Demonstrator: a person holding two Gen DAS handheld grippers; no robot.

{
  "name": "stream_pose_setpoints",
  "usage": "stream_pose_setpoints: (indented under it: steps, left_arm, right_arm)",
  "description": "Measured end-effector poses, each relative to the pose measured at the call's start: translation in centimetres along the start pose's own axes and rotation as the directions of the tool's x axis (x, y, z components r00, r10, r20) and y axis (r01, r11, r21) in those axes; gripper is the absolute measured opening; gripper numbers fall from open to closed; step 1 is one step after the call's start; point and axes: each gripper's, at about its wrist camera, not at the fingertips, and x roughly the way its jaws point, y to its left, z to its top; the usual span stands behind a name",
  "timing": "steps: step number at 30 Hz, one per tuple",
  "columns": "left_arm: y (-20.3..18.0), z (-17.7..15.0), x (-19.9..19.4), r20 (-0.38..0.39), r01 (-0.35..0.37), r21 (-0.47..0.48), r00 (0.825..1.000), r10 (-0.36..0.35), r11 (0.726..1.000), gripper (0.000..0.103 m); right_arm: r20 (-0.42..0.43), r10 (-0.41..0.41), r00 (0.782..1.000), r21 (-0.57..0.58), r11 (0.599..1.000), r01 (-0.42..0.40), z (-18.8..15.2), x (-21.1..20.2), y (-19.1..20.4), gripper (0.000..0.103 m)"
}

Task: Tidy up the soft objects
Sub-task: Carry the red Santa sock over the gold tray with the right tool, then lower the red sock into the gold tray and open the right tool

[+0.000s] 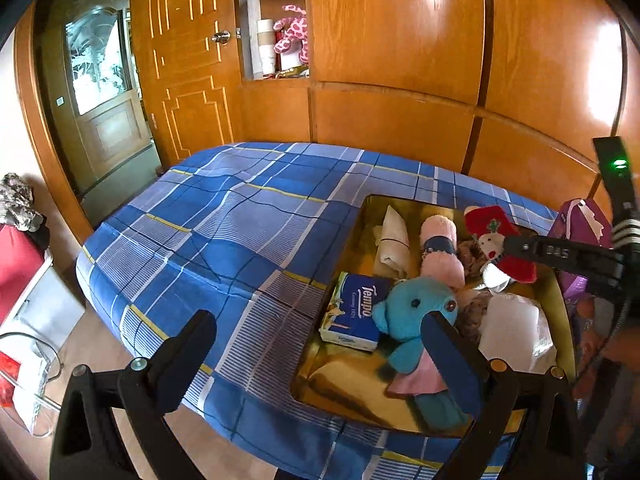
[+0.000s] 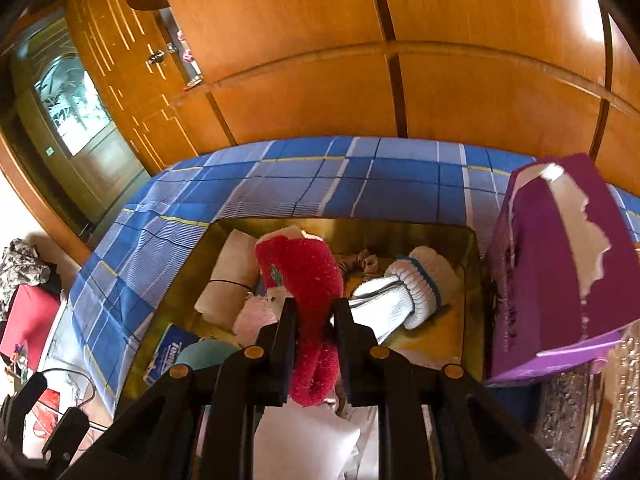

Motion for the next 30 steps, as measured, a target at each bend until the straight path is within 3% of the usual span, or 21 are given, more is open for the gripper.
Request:
stream_pose_setpoints:
  steps: [5, 15, 18, 22, 25, 30]
  left_arm:
    - [-0.2, 0.0, -0.2, -0.005, 0.006, -0.005, 1.000, -0.006, 1.000, 0.103]
    - [-0.5, -0.4, -0.2, -0.028, 0.011, -0.013, 1.000, -0.011, 1.000, 0.103]
    - [-0.6, -0.4, -0.4, -0.032, -0.003, -0.009, 0.999, 0.003, 1.000, 0.103]
    - [-0.6, -0.5, -0.7, -0.023, -0.018, -0.006, 1.000, 0.018, 1.000, 0.103]
    - [-0.7, -0.7, -0.8, -0.027, -0.022, -0.003, 0.999, 0.022, 1.000, 0.103]
    - [-0.5, -0.8, -1.0, -0.049, 0.009, -0.027, 0.999, -0.011, 1.000, 0.103]
  right_arm:
    - [-0.055, 0.008, 0.998, -0.025, 1.000, -0.010, 0.0, 1.9, 0.1, 0.034]
    - [-0.059, 0.057, 0.997, -0.056, 0.997, -0.060, -1.4, 1.5, 0.0, 0.035]
    - [-0.056, 0.008, 0.998, -0.089, 0.996, -0.013, -1.6, 2.0, 0.2, 0.026]
    - [-0.091, 0.071, 0.993, -0.053, 0.996, -0.076, -1.9, 3.3, 0.3, 0.026]
    - [-0.122, 0.133, 0.983, -0.018, 0.991, -0.136, -2.2, 3.5, 0.2, 0.028]
    - [-0.058, 0.103, 0.993, -0.026, 0.994, -0.104, -2.4, -1.0, 0.0, 0.041]
